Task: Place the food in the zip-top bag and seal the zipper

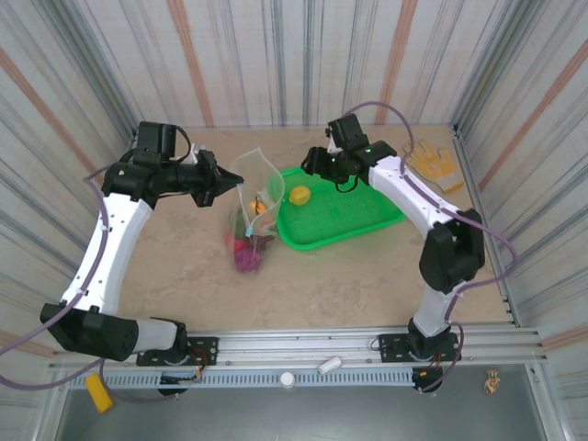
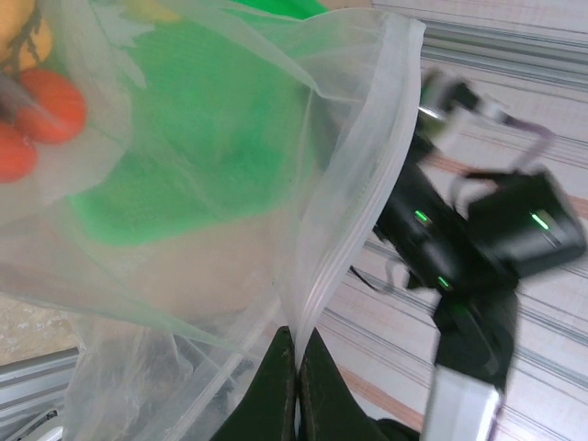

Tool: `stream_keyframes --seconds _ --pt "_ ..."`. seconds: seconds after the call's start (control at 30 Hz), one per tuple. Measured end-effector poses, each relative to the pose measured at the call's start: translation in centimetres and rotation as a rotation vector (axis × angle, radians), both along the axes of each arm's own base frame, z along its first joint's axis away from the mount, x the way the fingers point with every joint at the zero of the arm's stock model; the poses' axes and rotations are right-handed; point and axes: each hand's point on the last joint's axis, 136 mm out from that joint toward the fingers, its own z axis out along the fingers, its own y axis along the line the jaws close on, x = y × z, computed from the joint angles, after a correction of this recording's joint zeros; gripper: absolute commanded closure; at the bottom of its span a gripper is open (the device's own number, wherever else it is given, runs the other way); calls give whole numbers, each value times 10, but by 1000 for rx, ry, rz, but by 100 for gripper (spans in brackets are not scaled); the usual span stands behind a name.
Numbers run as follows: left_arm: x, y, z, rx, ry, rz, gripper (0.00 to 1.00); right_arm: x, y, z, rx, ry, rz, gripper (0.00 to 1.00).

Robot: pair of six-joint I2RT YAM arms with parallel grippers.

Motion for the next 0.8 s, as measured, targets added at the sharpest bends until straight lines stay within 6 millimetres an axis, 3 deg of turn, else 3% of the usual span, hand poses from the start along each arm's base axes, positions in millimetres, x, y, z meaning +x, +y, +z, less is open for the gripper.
stream_keyframes --seconds 0.13,0.4,0.6,0.8 --pt "0 0 0 0 0 -1 100 0 2 -60 17 159 -106 32" --pt "0 0 0 0 0 -1 100 8 5 -106 90 335 -350 34" --pt "0 0 0 0 -1 -1 100 12 10 -124 131 396 -441 32" --pt "0 0 0 2 -1 1 100 21 21 -119 180 391 -459 31"
